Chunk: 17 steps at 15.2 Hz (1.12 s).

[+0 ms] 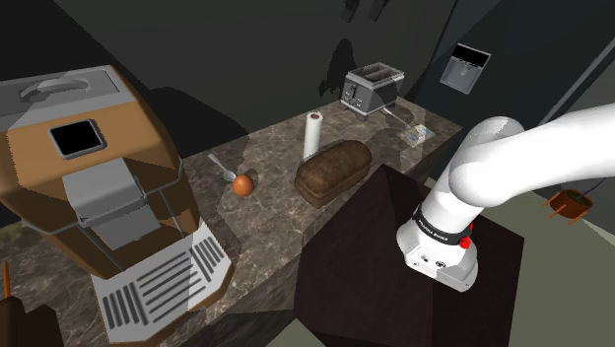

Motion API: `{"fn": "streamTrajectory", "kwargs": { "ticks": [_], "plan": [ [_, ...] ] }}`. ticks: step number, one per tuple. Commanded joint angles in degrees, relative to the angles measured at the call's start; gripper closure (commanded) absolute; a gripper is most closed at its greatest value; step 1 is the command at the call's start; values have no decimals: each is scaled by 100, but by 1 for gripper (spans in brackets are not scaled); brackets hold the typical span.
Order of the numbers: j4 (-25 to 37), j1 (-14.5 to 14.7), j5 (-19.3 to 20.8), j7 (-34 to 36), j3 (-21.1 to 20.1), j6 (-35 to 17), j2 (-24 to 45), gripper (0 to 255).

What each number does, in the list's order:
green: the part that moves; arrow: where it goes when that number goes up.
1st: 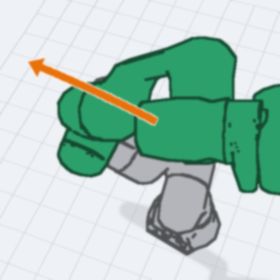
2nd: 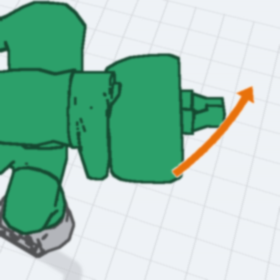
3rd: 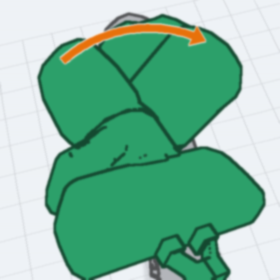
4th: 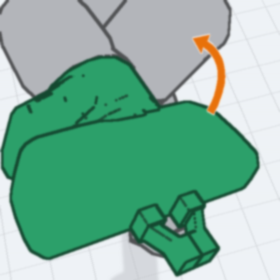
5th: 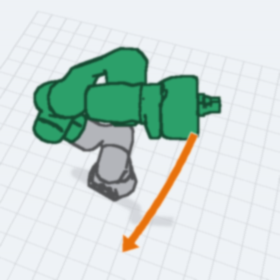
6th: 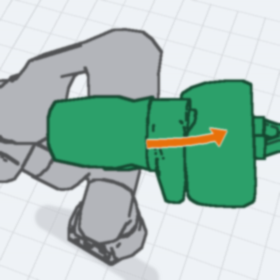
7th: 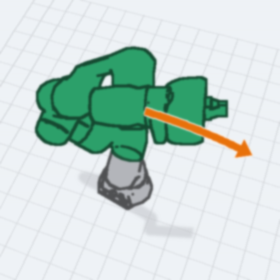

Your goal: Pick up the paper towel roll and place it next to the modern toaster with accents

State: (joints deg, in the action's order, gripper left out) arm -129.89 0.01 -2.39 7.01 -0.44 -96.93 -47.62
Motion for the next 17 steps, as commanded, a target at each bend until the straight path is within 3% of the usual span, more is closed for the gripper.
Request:
{"fn": "streamTrajectory", "kwargs": {
  "ticks": [1,9,17],
  "plan": [
    [0,0,0,0,0,0,0,0],
    [-1075,-107,207,-391,291,-1438,454,0],
    [-1704,-216,381,-780,624,-2992,1458,0]
  ]
}}
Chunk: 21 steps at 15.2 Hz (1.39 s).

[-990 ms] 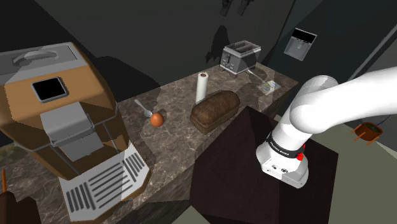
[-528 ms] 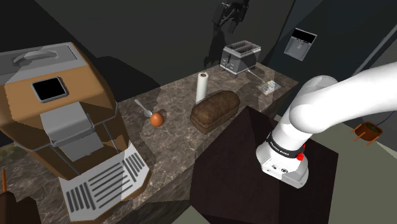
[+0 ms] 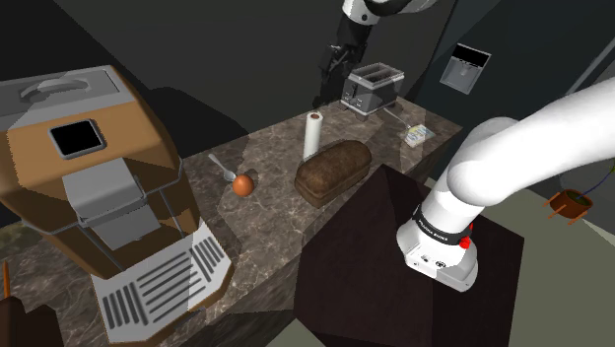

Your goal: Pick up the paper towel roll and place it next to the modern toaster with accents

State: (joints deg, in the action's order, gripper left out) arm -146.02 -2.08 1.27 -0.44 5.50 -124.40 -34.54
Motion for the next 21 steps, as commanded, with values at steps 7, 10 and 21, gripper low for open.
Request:
{"fn": "streamTrajectory", "kwargs": {
  "ticks": [7,10,21],
  "plan": [
    [-222,-48,42,-425,355,-1621,1460,0],
    [-152,-36,-38,-640,500,-2177,2115,0],
    [52,46,-585,-1202,650,-3322,3521,0]
  ]
}}
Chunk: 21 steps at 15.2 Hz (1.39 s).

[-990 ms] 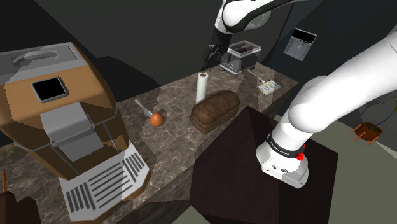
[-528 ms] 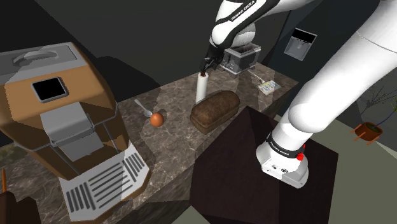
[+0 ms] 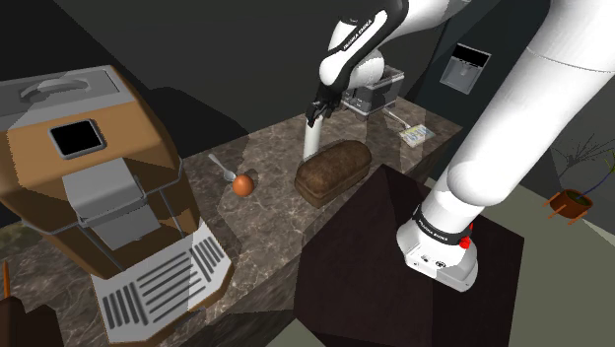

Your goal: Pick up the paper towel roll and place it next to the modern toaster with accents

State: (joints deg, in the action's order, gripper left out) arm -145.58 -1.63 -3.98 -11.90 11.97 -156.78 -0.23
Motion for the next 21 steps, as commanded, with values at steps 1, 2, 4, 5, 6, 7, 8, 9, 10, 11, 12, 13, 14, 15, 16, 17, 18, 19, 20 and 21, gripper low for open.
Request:
{"fn": "streamTrajectory", "kwargs": {
  "ticks": [1,2,4,5,6,7,8,9,10,11,12,13,14,15,16,17,18,19,20,21],
  "plan": [
    [14,3,-93,-80,-1,-127,142,0],
    [13,1,-92,-79,-3,-128,142,0],
    [14,1,-93,-80,-3,-127,142,0],
    [14,1,-93,-80,-3,-127,142,0],
    [14,1,-93,-80,-3,-127,142,0],
    [14,1,-93,-80,-3,-127,142,0],
    [13,1,-93,-79,-3,-126,141,0],
    [13,1,-93,-79,-3,-126,141,255],
    [13,1,-93,-79,-3,-126,141,255],
    [13,1,-93,-80,-3,-126,141,255],
    [13,0,-93,-81,-2,-126,141,255],
    [13,0,-93,-81,-2,-126,140,255],
    [13,0,-92,-81,-2,-125,139,255],
    [13,0,-92,-80,-2,-124,139,255],
    [13,0,-92,-81,-2,-125,139,255],
    [13,0,-92,-80,-2,-124,138,255],
    [14,1,-93,-80,-3,-127,142,255],
    [24,-1,-41,-40,3,-44,67,255],
    [36,-3,8,-2,8,39,-7,255],
    [49,-6,54,33,11,123,-80,255]
  ]
}}
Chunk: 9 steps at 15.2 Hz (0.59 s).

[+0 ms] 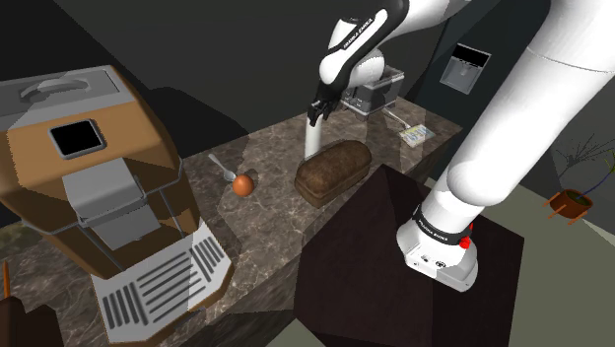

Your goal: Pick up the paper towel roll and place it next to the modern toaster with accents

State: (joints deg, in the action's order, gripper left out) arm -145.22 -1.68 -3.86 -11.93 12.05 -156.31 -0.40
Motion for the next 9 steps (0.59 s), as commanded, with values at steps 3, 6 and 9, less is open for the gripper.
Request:
{"fn": "streamTrajectory", "kwargs": {
  "ticks": [3,6,9],
  "plan": [
    [63,-15,162,127,2,329,-273,255],
    [125,-31,258,202,-5,584,-471,255],
    [200,-47,336,263,-17,839,-656,255]
  ]
}}
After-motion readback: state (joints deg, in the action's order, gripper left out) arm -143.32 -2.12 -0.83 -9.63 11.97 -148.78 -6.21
